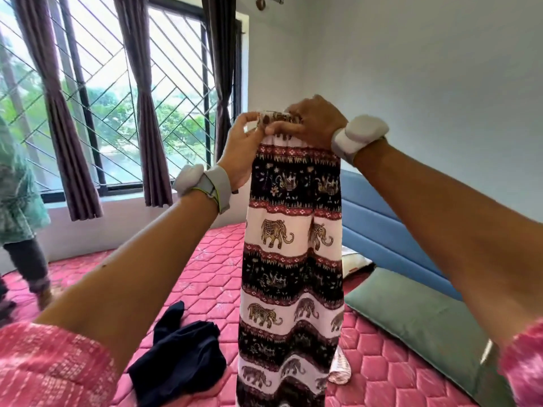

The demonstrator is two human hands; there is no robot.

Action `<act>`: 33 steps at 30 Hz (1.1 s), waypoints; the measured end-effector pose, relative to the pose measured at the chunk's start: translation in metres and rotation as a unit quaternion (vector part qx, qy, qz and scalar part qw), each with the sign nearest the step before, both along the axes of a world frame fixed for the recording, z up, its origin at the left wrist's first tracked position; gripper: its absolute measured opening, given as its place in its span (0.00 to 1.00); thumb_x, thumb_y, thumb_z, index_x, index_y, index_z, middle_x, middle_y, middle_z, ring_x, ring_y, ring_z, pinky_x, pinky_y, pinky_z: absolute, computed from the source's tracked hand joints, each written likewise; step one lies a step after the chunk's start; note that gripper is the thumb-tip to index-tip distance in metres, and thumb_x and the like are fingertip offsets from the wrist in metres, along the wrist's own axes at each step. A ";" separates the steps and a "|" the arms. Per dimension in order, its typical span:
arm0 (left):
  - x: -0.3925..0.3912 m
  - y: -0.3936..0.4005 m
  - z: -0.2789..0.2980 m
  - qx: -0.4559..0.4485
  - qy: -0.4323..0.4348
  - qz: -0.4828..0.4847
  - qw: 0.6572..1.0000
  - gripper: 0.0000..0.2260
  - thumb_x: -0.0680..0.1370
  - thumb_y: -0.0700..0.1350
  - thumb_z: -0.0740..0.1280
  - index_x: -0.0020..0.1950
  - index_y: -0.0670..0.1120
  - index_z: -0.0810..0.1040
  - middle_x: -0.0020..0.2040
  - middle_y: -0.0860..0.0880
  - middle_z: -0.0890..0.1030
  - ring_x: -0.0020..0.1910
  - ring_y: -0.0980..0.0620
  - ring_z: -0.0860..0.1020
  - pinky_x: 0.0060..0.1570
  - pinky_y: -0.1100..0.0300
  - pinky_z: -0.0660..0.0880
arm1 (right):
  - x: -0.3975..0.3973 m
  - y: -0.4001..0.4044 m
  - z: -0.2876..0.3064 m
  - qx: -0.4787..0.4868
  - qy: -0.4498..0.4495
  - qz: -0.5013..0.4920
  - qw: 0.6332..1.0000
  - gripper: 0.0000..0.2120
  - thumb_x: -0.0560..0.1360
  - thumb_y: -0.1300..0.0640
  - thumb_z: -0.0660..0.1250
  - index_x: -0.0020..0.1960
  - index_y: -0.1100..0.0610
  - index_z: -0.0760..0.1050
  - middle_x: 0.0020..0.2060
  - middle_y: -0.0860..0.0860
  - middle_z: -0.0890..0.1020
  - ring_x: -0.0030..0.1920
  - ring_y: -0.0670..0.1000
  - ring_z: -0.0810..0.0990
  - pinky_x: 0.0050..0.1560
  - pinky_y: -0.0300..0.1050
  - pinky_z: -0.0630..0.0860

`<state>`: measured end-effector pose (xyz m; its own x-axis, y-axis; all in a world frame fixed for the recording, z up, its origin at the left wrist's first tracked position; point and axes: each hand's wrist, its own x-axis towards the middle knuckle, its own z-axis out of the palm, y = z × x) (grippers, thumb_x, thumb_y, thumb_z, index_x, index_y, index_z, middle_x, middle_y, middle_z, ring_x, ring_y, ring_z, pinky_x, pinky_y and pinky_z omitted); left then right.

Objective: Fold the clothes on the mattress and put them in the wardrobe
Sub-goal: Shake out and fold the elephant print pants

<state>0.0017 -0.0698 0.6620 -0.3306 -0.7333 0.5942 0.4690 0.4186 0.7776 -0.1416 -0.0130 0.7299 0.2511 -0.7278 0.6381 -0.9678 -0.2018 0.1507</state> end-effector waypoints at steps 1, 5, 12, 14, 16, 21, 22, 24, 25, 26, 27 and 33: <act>0.002 -0.004 -0.001 -0.018 0.011 0.029 0.999 0.09 0.81 0.40 0.62 0.59 0.40 0.67 0.52 0.40 0.81 0.45 0.57 0.82 0.42 0.60 0.78 | 0.004 -0.002 0.007 -0.004 0.019 -0.010 1.000 0.26 0.75 0.37 0.62 0.46 0.61 0.80 0.37 0.58 0.82 0.36 0.54 0.77 0.38 0.45 0.74; 0.013 -0.008 -0.010 -0.060 -0.052 0.079 0.994 0.08 0.80 0.48 0.63 0.53 0.44 0.70 0.49 0.47 0.79 0.45 0.58 0.79 0.43 0.63 0.77 | 0.013 -0.002 0.027 -0.022 0.027 -0.013 0.999 0.25 0.74 0.37 0.64 0.54 0.57 0.81 0.44 0.57 0.84 0.42 0.56 0.80 0.44 0.45 0.75; 0.029 -0.011 -0.031 -0.129 -0.315 0.036 0.939 0.17 0.72 0.57 0.70 0.37 0.43 0.75 0.36 0.44 0.73 0.34 0.50 0.71 0.36 0.61 0.68 | 0.009 0.015 0.050 -0.032 0.008 -0.007 0.999 0.23 0.74 0.38 0.64 0.39 0.59 0.77 0.31 0.53 0.73 0.33 0.55 0.70 0.37 0.44 0.64; 0.030 -0.007 -0.037 -0.124 -0.397 0.015 0.909 0.16 0.72 0.56 0.69 0.36 0.43 0.75 0.36 0.43 0.75 0.36 0.48 0.74 0.38 0.59 0.74 | 0.005 0.022 0.052 -0.031 0.012 -0.025 0.999 0.22 0.73 0.36 0.63 0.37 0.55 0.73 0.31 0.54 0.74 0.34 0.55 0.71 0.37 0.44 0.65; 0.027 -0.008 -0.049 -0.128 -0.474 0.029 0.871 0.18 0.74 0.55 0.67 0.32 0.43 0.71 0.31 0.47 0.74 0.32 0.52 0.75 0.39 0.59 0.77 | -0.002 0.025 0.055 -0.056 -0.002 -0.026 0.998 0.24 0.74 0.37 0.63 0.38 0.59 0.75 0.32 0.54 0.74 0.34 0.55 0.72 0.36 0.44 0.65; 0.035 -0.032 -0.089 -0.094 -0.549 0.023 0.830 0.19 0.75 0.52 0.69 0.33 0.40 0.73 0.30 0.49 0.71 0.29 0.53 0.70 0.31 0.63 0.71 | -0.013 0.036 0.067 -0.088 -0.023 -0.018 0.996 0.23 0.74 0.39 0.65 0.42 0.61 0.78 0.33 0.55 0.76 0.35 0.54 0.72 0.36 0.44 0.64; 0.036 -0.033 -0.093 -0.086 -0.516 0.052 0.851 0.20 0.73 0.53 0.71 0.31 0.39 0.74 0.29 0.48 0.71 0.28 0.53 0.69 0.32 0.62 0.71 | -0.016 0.038 0.070 -0.096 -0.026 -0.021 0.995 0.22 0.74 0.40 0.65 0.43 0.60 0.79 0.34 0.55 0.78 0.35 0.54 0.72 0.37 0.43 0.64; 0.039 -0.038 -0.101 -0.067 -0.363 0.166 0.914 0.19 0.69 0.54 0.75 0.29 0.41 0.77 0.26 0.49 0.71 0.28 0.54 0.69 0.32 0.62 0.68 | -0.024 0.043 0.074 -0.121 -0.033 -0.026 0.992 0.21 0.75 0.41 0.65 0.44 0.60 0.79 0.34 0.54 0.77 0.36 0.53 0.73 0.37 0.43 0.63; 0.039 -0.038 -0.103 -0.048 -0.260 0.212 0.941 0.15 0.69 0.52 0.76 0.31 0.42 0.79 0.25 0.51 0.72 0.27 0.56 0.69 0.32 0.62 0.67 | -0.028 0.046 0.076 -0.138 -0.043 -0.027 0.989 0.21 0.75 0.41 0.65 0.43 0.60 0.78 0.34 0.53 0.76 0.36 0.53 0.72 0.37 0.43 0.62; 0.040 -0.037 -0.105 -0.038 -0.190 0.220 0.956 0.12 0.70 0.49 0.76 0.34 0.40 0.81 0.26 0.51 0.74 0.28 0.57 0.70 0.32 0.63 0.67 | -0.031 0.049 0.078 -0.152 -0.056 -0.028 0.986 0.21 0.75 0.40 0.65 0.41 0.59 0.78 0.33 0.52 0.75 0.36 0.53 0.72 0.36 0.43 0.61; 0.040 -0.033 -0.106 -0.057 -0.170 0.198 0.964 0.12 0.70 0.46 0.76 0.38 0.37 0.82 0.28 0.50 0.77 0.29 0.57 0.72 0.33 0.62 0.69 | -0.034 0.051 0.080 -0.164 -0.067 -0.030 0.984 0.21 0.75 0.40 0.64 0.40 0.58 0.77 0.33 0.52 0.75 0.35 0.52 0.72 0.36 0.43 0.61; 0.034 -0.030 -0.122 -0.175 -0.388 0.050 0.903 0.13 0.72 0.46 0.74 0.42 0.36 0.82 0.43 0.43 0.83 0.39 0.53 0.79 0.43 0.57 0.78 | -0.028 0.055 0.085 -0.199 -0.086 -0.018 0.976 0.29 0.71 0.31 0.58 0.42 0.58 0.77 0.35 0.54 0.78 0.36 0.52 0.73 0.35 0.42 0.61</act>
